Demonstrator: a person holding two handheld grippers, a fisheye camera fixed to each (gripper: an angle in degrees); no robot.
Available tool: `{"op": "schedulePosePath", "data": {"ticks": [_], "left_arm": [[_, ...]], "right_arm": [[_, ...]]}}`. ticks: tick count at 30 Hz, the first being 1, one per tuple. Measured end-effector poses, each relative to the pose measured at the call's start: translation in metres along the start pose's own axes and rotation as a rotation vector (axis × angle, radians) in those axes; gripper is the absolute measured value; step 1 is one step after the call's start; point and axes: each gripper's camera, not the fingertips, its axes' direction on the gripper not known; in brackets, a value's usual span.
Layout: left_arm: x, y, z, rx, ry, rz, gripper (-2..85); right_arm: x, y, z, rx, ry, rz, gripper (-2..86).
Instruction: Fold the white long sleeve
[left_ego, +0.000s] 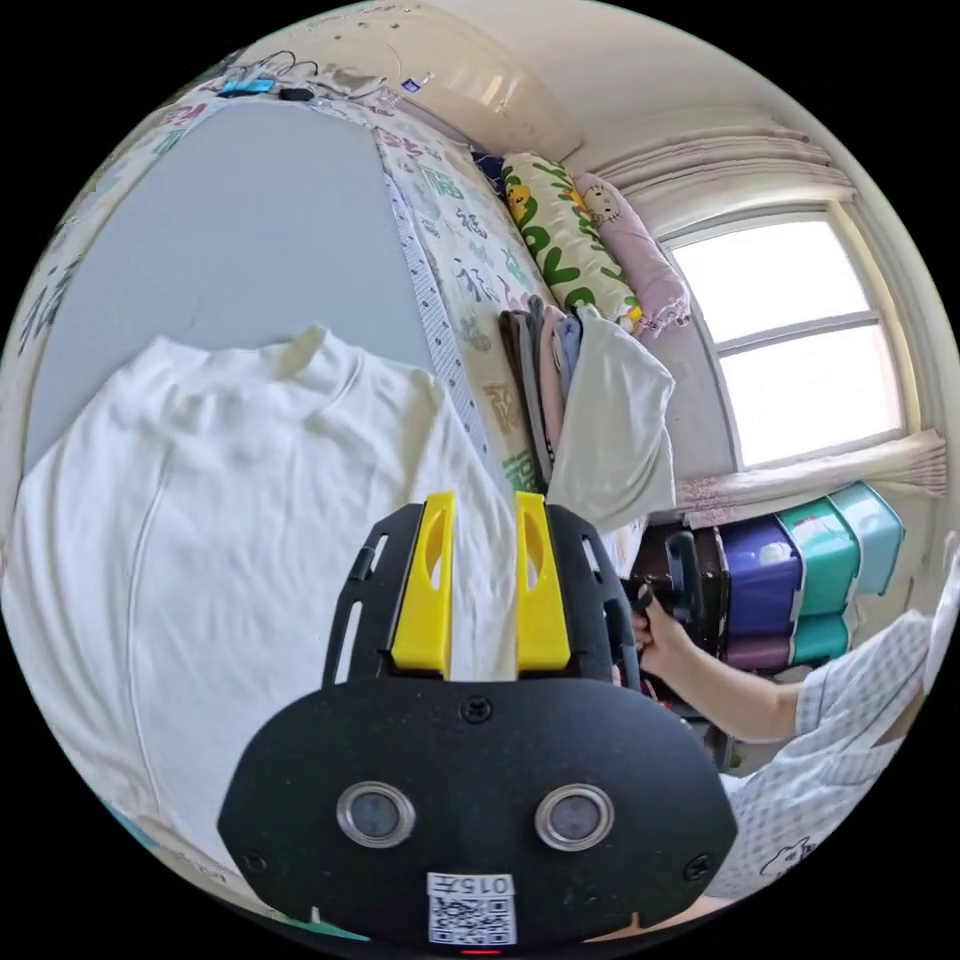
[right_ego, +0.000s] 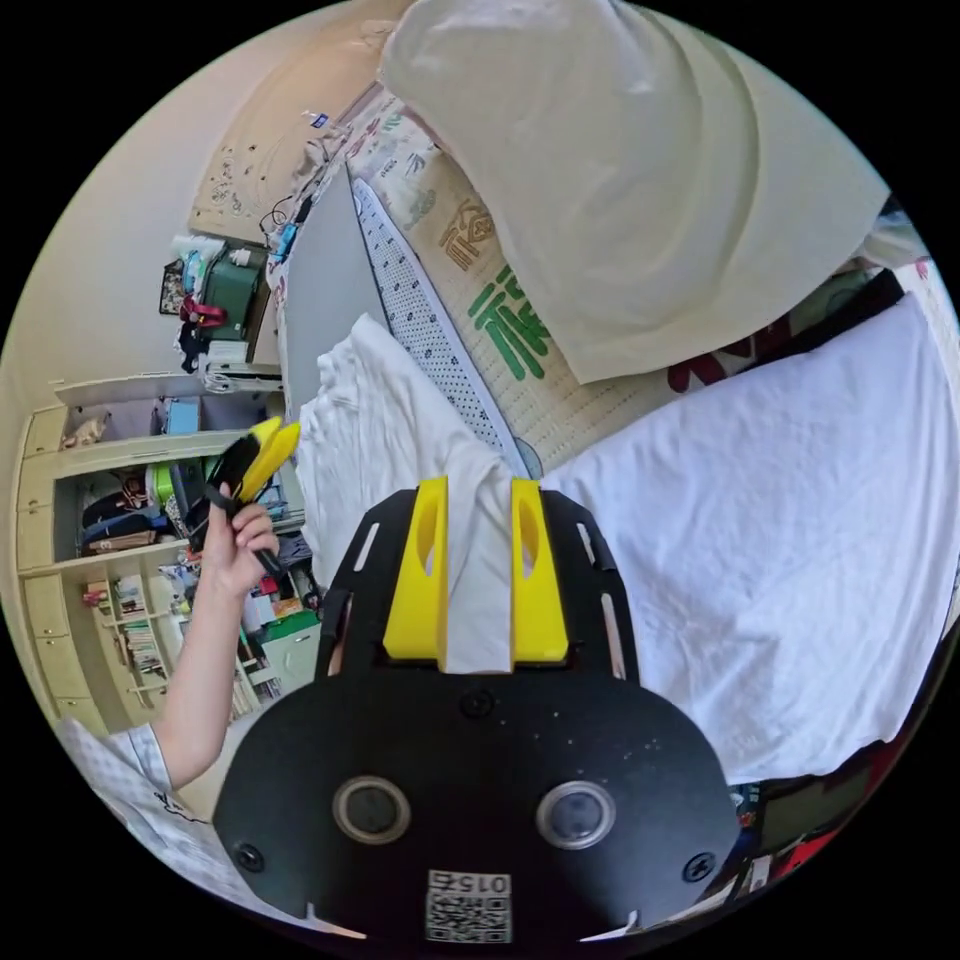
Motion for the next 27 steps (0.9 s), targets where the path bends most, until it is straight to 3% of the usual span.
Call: {"op": "schedulePosePath", "data": {"ticks": [4, 13, 21, 27], "left_arm": [[0.009, -0.067, 0.064, -0.083, -0.122, -0.028, 9.3], [0.008, -0.123, 0.132, -0.218, -0.126, 0.011, 0.7], [0.008, -0.128, 0.156, -0.177, -0.229, 0.104, -0.3], [0.014, -0.102, 0.146, -0.067, -0.165, 0.13, 1.6]], "right_arm": [[0.035, -0.01, 0.027, -0.053, -0.094, 0.057, 8.0], [0.075, -0.015, 0.042, -0.03, -0.166, 0.078, 2.1], [0.085, -0.013, 0.037, 0.035, -0.102, 0.053, -0.3], [0.084, -0.03, 0.035, 0.025, -0.084, 0.028, -0.1]]}}
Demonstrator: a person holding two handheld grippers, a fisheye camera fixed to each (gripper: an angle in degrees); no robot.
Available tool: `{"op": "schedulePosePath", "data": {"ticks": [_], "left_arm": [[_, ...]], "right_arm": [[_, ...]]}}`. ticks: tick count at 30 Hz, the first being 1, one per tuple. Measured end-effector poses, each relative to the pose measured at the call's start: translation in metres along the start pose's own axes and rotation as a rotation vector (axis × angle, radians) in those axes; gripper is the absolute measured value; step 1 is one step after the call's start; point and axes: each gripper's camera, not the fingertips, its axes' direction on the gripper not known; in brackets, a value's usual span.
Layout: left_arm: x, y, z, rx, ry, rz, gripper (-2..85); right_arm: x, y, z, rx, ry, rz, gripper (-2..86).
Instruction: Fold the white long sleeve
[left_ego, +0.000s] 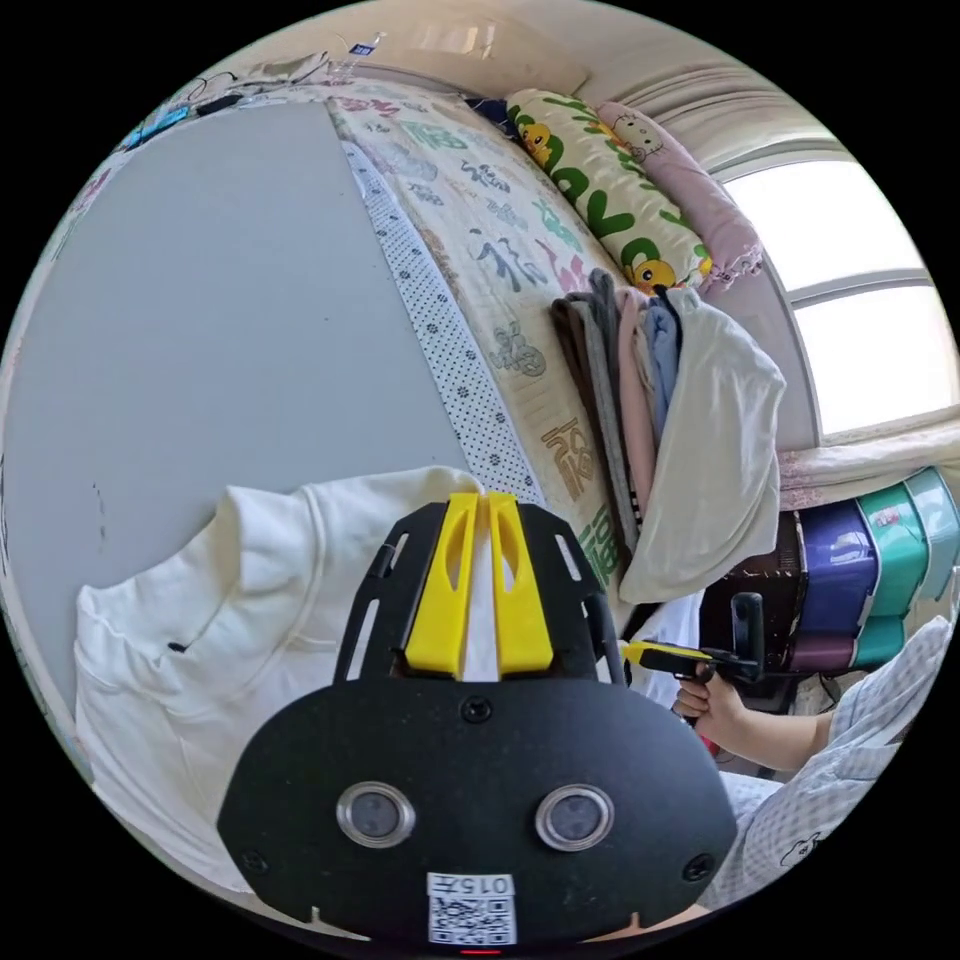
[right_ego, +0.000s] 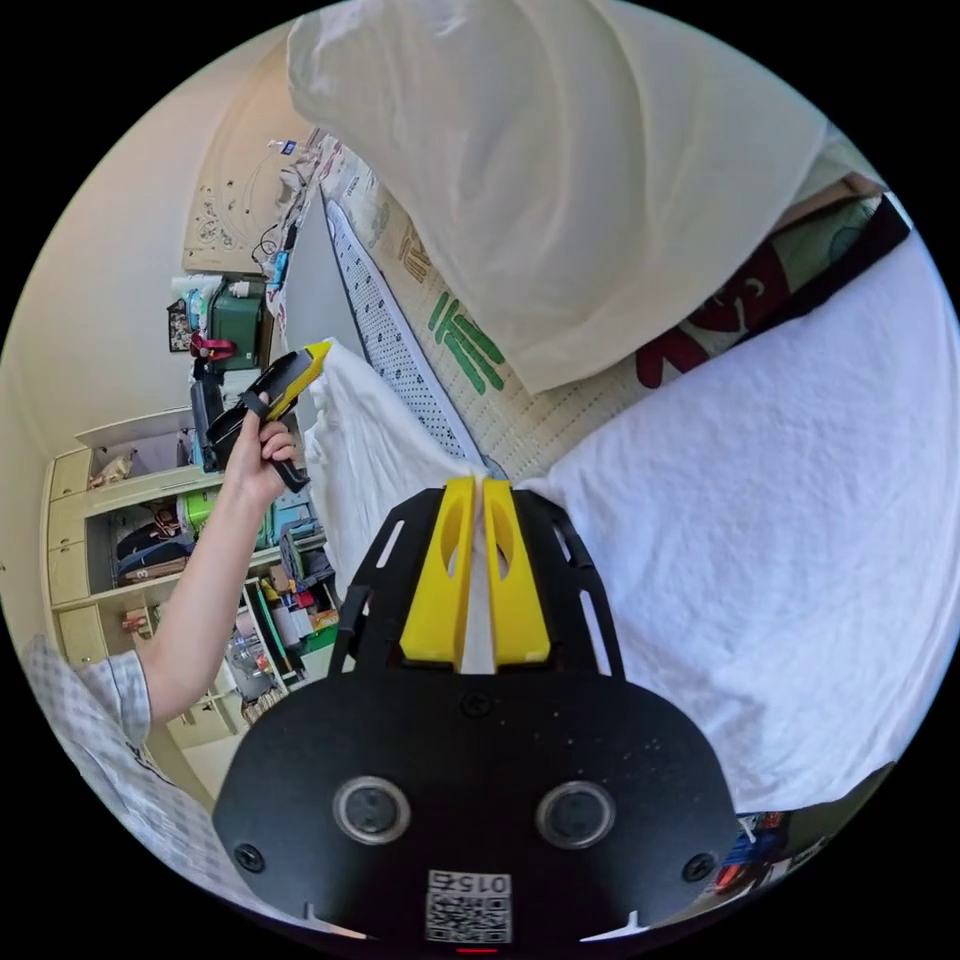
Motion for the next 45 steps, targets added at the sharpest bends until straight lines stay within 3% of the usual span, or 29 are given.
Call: {"op": "schedulePosePath", "data": {"ticks": [3, 6, 14, 21, 26, 30, 34, 40, 45], "left_arm": [[0.022, 0.058, -0.037, 0.057, 0.001, 0.082, 4.4], [0.042, 0.148, -0.061, -0.023, -0.09, 0.153, 6.7], [0.031, 0.42, -0.023, -0.323, -0.162, -0.094, 5.4], [0.002, 0.492, 0.043, -0.341, -0.227, -0.016, 5.2], [-0.012, 0.535, 0.061, -0.223, -0.248, 0.104, 5.2], [-0.017, 0.563, 0.079, -0.196, -0.241, 0.175, 6.9], [-0.019, 0.597, 0.103, -0.143, -0.378, 0.267, 6.5], [-0.042, 0.651, 0.131, -0.013, -0.432, 0.33, 4.9], [-0.064, 0.681, 0.152, 0.021, -0.436, 0.383, 4.8]], "right_arm": [[-0.005, -0.007, -0.008, -0.017, 0.002, -0.051, 0.4], [-0.021, -0.015, -0.017, -0.029, 0.057, -0.122, 0.4], [-0.084, -0.052, -0.029, -0.134, 0.292, -0.34, 0.1], [-0.15, -0.05, -0.018, -0.139, 0.591, -0.589, 0.0], [-0.184, -0.026, -0.012, -0.033, 0.812, -0.754, -0.2], [-0.2, -0.029, -0.024, 0.015, 0.852, -0.719, -0.3], [-0.216, -0.04, -0.042, 0.005, 0.874, -0.744, -0.3], [-0.248, -0.073, -0.061, -0.255, 0.97, -0.954, -0.4], [-0.26, -0.115, -0.089, -0.46, 0.916, -0.913, -0.2]]}}
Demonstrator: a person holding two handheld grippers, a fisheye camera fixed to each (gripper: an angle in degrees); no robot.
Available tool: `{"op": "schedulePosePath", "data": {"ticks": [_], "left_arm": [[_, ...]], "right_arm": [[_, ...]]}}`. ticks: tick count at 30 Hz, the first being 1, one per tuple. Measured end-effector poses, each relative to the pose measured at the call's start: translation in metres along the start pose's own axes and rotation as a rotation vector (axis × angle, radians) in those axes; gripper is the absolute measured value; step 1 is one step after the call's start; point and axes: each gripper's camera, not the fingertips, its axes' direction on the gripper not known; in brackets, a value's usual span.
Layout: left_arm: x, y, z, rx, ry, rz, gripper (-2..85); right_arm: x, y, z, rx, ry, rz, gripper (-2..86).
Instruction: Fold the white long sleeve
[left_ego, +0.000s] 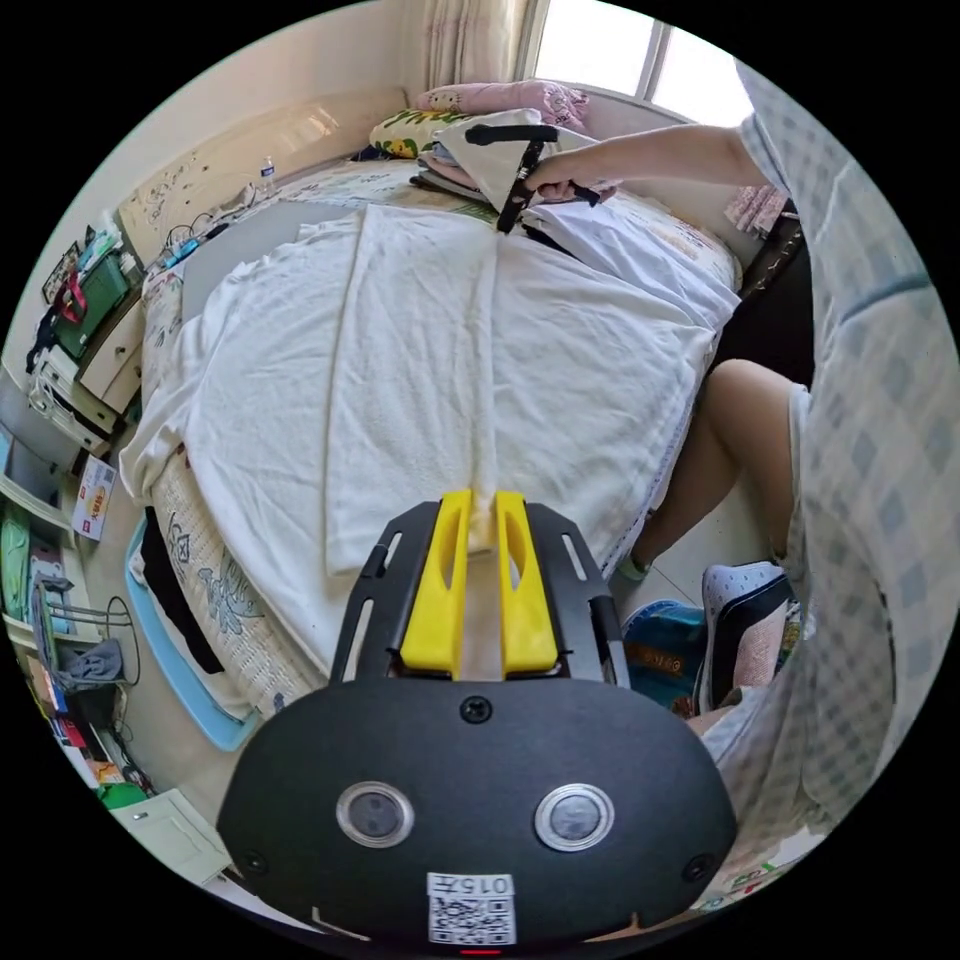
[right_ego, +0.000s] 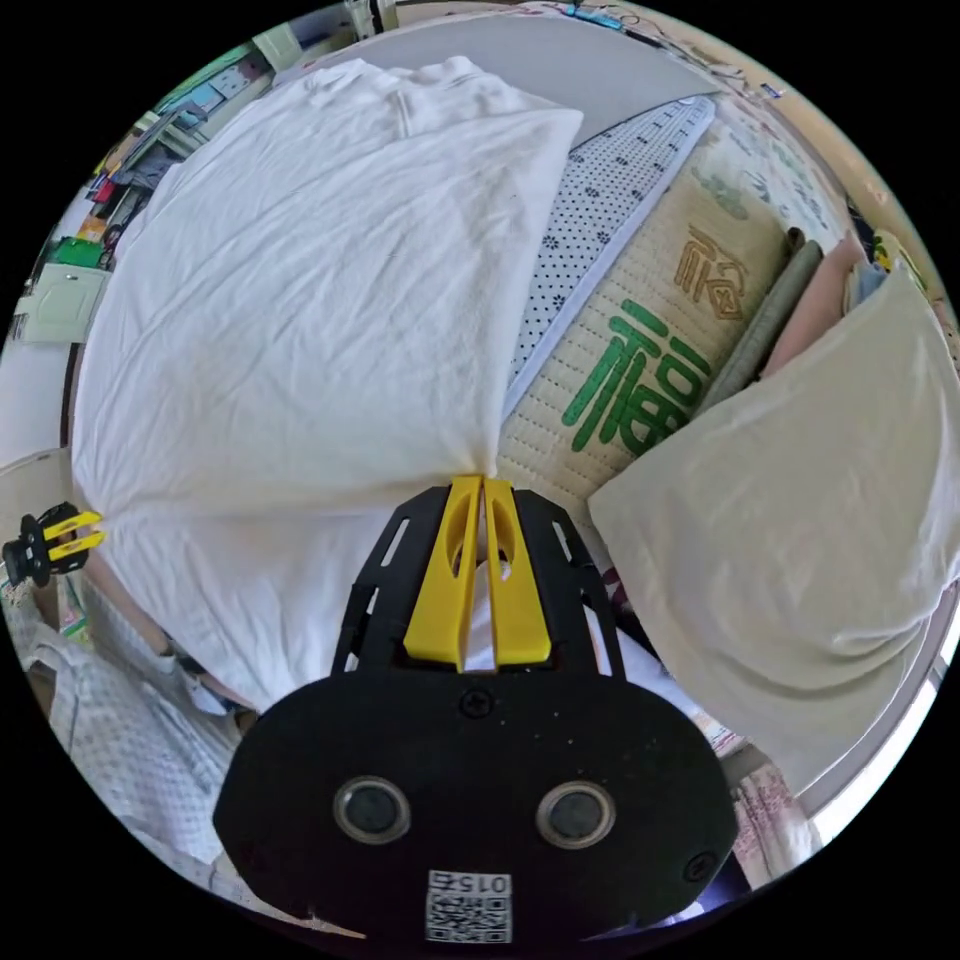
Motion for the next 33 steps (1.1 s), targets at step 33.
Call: {"op": "schedulePosePath", "data": {"ticks": [33], "left_arm": [[0.035, 0.153, 0.119, 0.21, -0.272, -0.343, 5.6]], "right_arm": [[-0.386, 0.648, -0.315, 0.829, 0.152, -0.234, 3.7]]}}
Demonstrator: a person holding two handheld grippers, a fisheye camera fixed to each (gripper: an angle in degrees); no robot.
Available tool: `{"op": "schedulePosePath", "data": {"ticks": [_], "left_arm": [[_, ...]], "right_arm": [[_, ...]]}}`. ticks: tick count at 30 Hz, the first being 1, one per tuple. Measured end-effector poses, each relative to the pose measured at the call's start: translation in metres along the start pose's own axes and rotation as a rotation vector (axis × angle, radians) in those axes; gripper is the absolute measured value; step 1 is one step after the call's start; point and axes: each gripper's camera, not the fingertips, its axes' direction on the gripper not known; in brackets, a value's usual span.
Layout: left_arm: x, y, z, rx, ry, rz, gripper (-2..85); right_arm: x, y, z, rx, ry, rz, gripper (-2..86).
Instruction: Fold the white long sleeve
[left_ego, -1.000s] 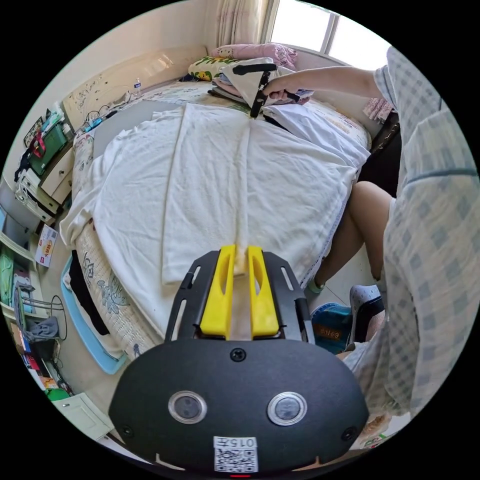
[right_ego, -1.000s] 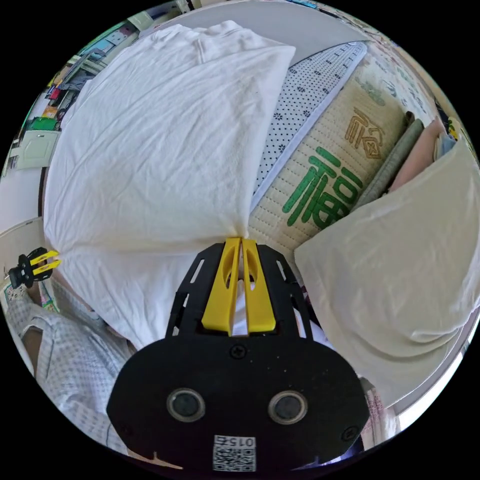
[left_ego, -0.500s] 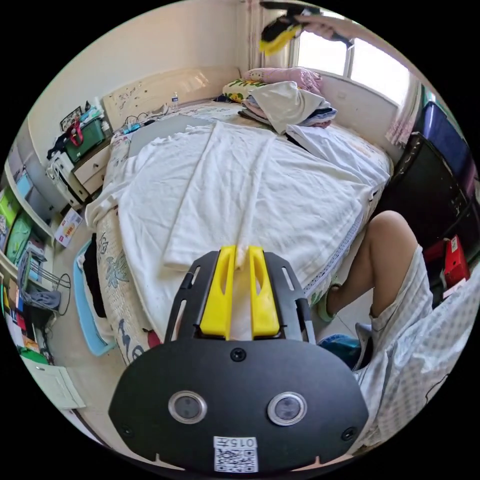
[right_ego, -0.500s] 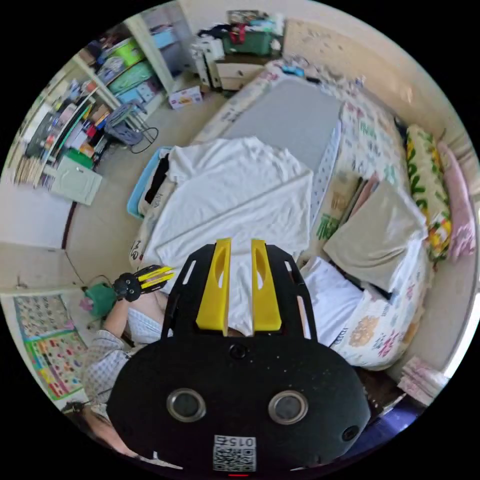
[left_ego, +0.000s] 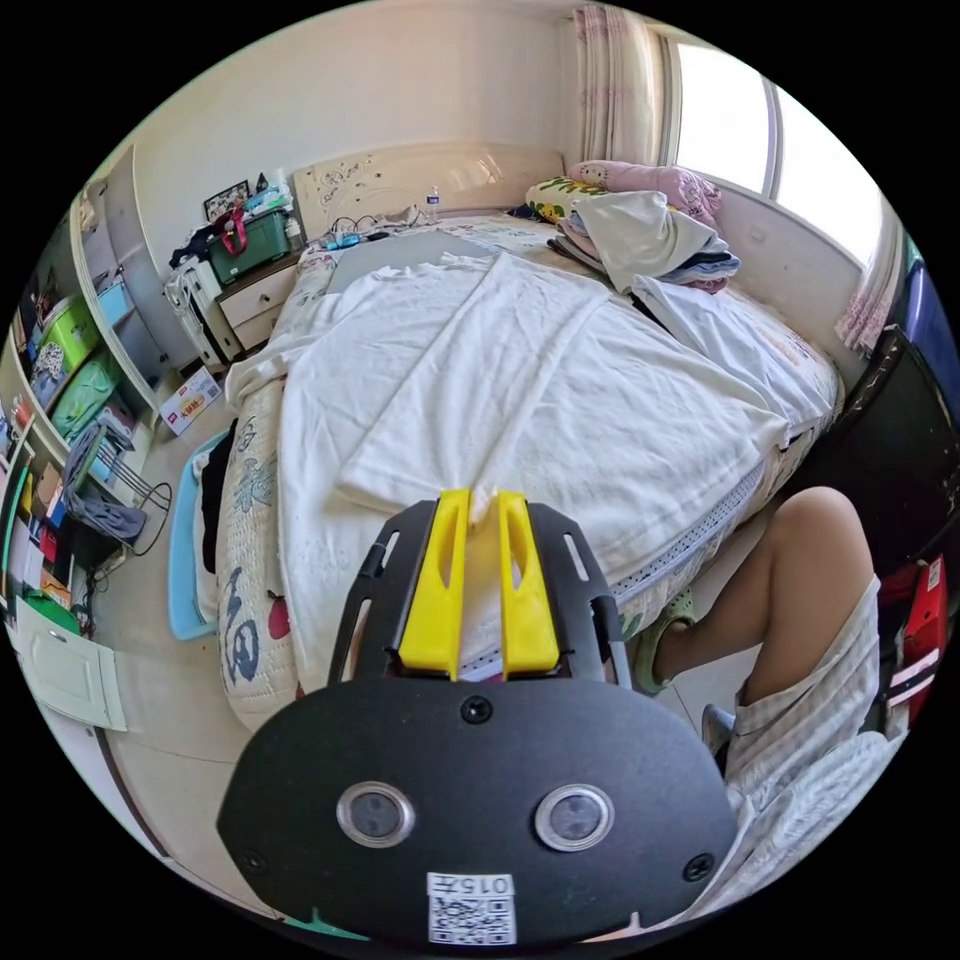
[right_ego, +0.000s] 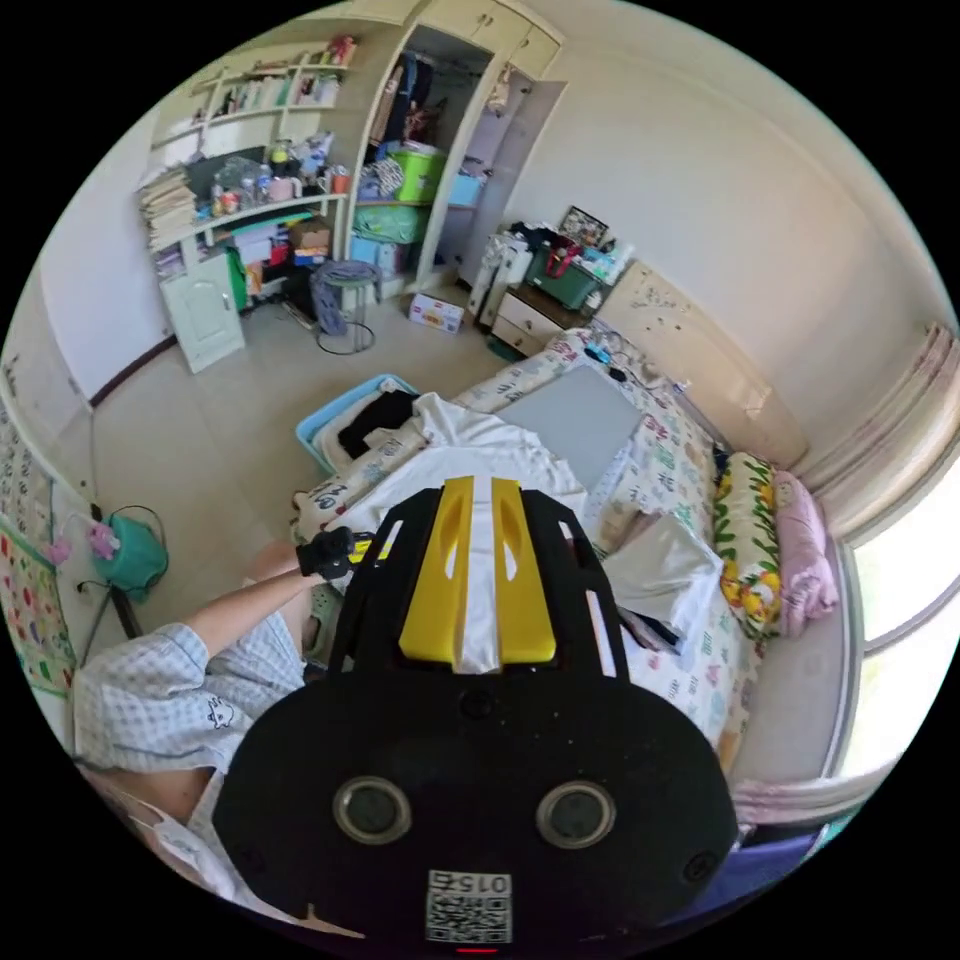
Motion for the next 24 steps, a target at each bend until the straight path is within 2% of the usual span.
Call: {"op": "schedulePosePath", "data": {"ticks": [2, 6, 11, 15, 24], "left_arm": [[-0.002, 0.004, 0.003, 0.005, -0.005, -0.007, 5.6], [-0.008, 0.012, 0.006, 0.022, 0.013, -0.021, 5.5], [-0.02, 0.015, 0.008, 0.011, 0.046, -0.056, 5.2], [-0.025, 0.02, 0.006, 0.021, 0.052, -0.086, 5.0], [-0.033, 0.017, -0.002, 0.0, 0.029, -0.102, 3.9]], "right_arm": [[-0.019, 0.092, 0.043, 0.086, -0.219, 0.008, 4.6], [-0.056, 0.238, 0.124, 0.175, -0.346, 0.097, 5.5], [-0.075, 0.399, 0.237, 0.15, -0.574, 0.442, 5.4], [-0.084, 0.455, 0.255, 0.136, -0.627, 0.53, 5.2], [-0.116, 0.488, 0.229, 0.15, -0.493, 0.566, 1.5]]}}
